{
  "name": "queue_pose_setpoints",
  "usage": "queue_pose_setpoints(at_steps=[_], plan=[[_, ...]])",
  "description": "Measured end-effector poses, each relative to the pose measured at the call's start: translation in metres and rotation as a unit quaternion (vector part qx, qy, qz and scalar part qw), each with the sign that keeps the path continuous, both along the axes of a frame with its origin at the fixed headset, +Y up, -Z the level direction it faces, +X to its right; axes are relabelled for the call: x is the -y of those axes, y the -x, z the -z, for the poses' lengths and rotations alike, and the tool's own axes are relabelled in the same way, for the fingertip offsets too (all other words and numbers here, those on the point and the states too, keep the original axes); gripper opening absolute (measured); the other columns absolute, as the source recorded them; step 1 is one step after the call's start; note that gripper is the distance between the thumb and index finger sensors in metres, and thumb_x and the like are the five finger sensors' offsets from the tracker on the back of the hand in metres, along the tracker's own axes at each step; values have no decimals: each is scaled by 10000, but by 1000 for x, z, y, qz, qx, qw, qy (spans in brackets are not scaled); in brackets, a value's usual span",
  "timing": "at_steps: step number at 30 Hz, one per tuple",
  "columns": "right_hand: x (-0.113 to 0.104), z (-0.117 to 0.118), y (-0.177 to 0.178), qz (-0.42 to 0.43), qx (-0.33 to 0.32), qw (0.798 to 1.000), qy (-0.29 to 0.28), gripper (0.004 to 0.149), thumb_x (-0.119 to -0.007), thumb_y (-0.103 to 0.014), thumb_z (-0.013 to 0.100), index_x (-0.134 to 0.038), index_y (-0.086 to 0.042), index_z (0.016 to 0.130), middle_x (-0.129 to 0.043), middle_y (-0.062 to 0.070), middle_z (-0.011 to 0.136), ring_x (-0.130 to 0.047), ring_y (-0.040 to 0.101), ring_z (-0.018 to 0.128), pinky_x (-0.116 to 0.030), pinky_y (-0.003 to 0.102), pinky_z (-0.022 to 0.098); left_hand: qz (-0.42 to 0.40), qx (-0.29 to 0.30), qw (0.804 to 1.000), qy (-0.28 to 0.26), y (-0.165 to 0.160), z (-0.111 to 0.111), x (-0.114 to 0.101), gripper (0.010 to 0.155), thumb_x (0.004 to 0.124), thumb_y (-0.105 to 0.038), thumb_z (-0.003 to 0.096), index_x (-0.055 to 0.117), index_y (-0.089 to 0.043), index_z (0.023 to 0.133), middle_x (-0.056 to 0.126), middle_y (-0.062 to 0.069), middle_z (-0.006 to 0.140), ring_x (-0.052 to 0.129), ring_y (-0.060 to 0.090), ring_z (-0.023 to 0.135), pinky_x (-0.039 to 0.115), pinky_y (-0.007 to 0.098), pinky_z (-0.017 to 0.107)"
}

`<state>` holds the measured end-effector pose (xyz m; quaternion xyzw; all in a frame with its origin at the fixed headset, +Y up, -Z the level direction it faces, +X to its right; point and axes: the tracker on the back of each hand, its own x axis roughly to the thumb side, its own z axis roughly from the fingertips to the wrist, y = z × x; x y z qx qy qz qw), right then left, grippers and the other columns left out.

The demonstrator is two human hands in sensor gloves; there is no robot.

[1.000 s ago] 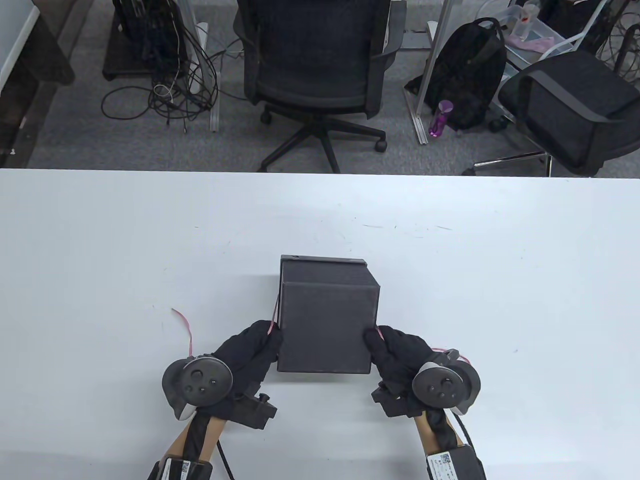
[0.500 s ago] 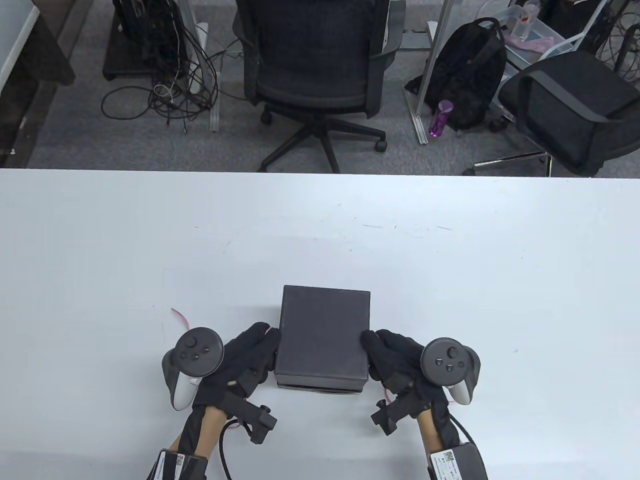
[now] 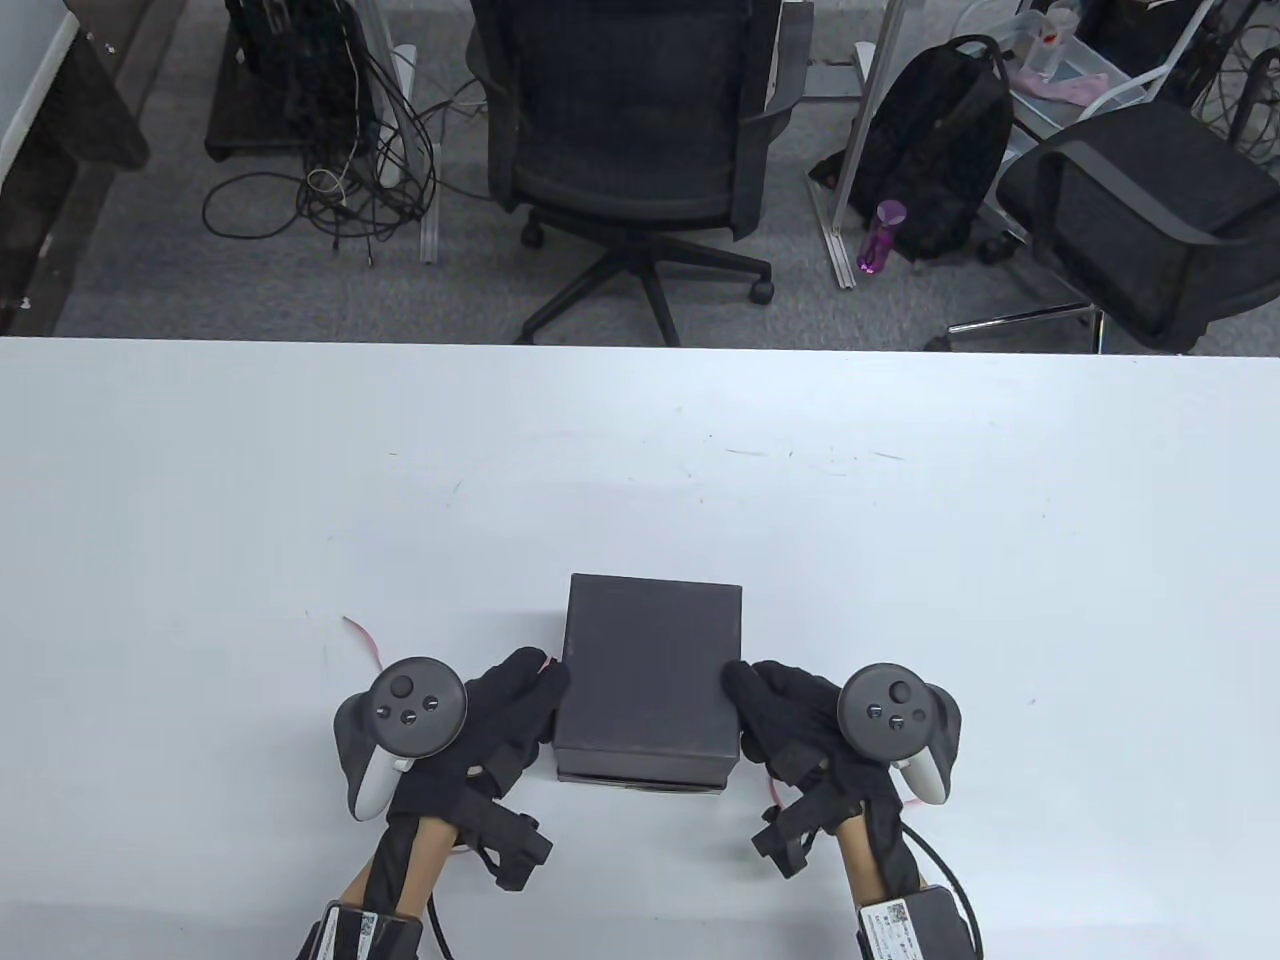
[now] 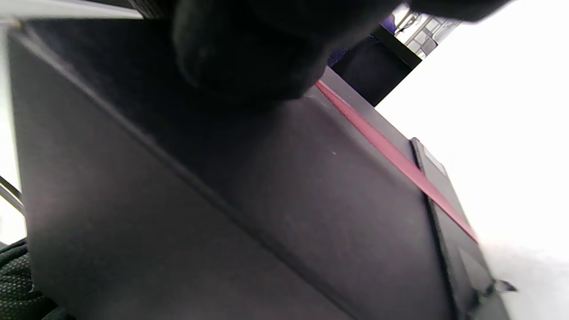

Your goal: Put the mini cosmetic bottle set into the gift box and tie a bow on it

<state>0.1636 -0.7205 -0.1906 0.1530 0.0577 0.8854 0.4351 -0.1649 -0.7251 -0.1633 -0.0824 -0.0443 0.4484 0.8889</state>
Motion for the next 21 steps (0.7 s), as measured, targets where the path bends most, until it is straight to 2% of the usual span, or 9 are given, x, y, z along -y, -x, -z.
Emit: queue_pose_setpoints(at_steps=[5, 7, 9, 11, 13, 15, 17, 19, 21], plan=[[-15, 0, -14, -87, 53, 995, -9, 609, -651, -472, 604, -856, 98, 660, -928, 94, 317, -888, 104, 102, -843, 322, 122, 54, -38, 997, 44, 20, 1, -14, 511, 649, -429, 608, 771, -45, 923, 930, -22, 530, 890, 38, 151, 856, 257, 154], [-19, 1, -28, -85, 108, 990, -19, 531, -704, -395, 602, -836, 114, 677, -921, 84, 320, -887, 97, 102, -847, 324, 126, 54, -60, 996, 47, 31, 2, -17, 538, 661, -403, 608, 717, -9, 969, 925, -32, 528, 887, 33, 146, 856, 255, 150], [-18, 2, -38, -62, 121, 991, -14, 473, -727, -316, 597, -813, 137, 703, -920, 79, 330, -891, 89, 110, -853, 322, 132, 25, -59, 997, 48, 40, 3, -17, 584, 655, -394, 611, 629, -12, 1052, 925, -39, 535, 889, 29, 149, 858, 251, 151], [-14, 3, -47, 13, 121, 992, 11, 495, -730, -265, 594, -732, 155, 856, -925, 76, 370, -911, 88, 143, -865, 320, 160, -39, -58, 996, 56, 46, 4, -15, 616, 652, -380, 615, 542, -43, 1118, 930, -31, 548, 897, 36, 156, 859, 253, 156], [-9, 4, -51, 128, 124, 984, 29, 490, -722, -232, 596, -700, 113, 943, -933, 89, 402, -932, 109, 174, -873, 334, 185, -116, -52, 990, 56, 50, 4, -13, 599, 654, -365, 618, 537, -90, 1136, 941, -17, 566, 911, 49, 164, 863, 257, 163], [-5, 5, -50, 253, 89, 962, 46, 449, -713, -231, 599, -746, 56, 943, -946, 122, 478, -971, 153, 254, -885, 368, 244, -184, -32, 980, 61, 49, 6, -8, 544, 659, -357, 616, 631, -133, 1111, 956, 4, 592, 940, 61, 190, 876, 268, 183], [-3, 7, -45, 361, 26, 930, 62, 451, -682, -254, 617, -745, 36, 956, -928, 192, 661, -1003, 248, 450, -875, 440, 376, -237, 9, 969, 63, 46, 9, -4, 492, 664, -364, 614, 732, -145, 1050, 961, 4, 611, 973, 77, 229, 895, 281, 218], [-5, 6, -39, 439, -31, 895, 78, 495, -640, -290, 639, -695, 32, 1011, -854, 259, 826, -957, 356, 634, -825, 524, 483, -303, 55, 950, 51, 42, 11, -4, 469, 664, -384, 615, 768, -158, 1012, 962, -5, 663, 1014, 106, 312, 914, 301, 282], [-13, 5, -33, 463, -78, 880, 70, 544, -614, -320, 650, -622, 20, 1075, -747, 297, 965, -859, 439, 789, -756, 592, 572, -353, 76, 932, 29, 41, 11, -10, 459, 667, -394, 614, 774, -177, 1005, 962, -2, 737, 1042, 150, 425, 921, 340, 360]])
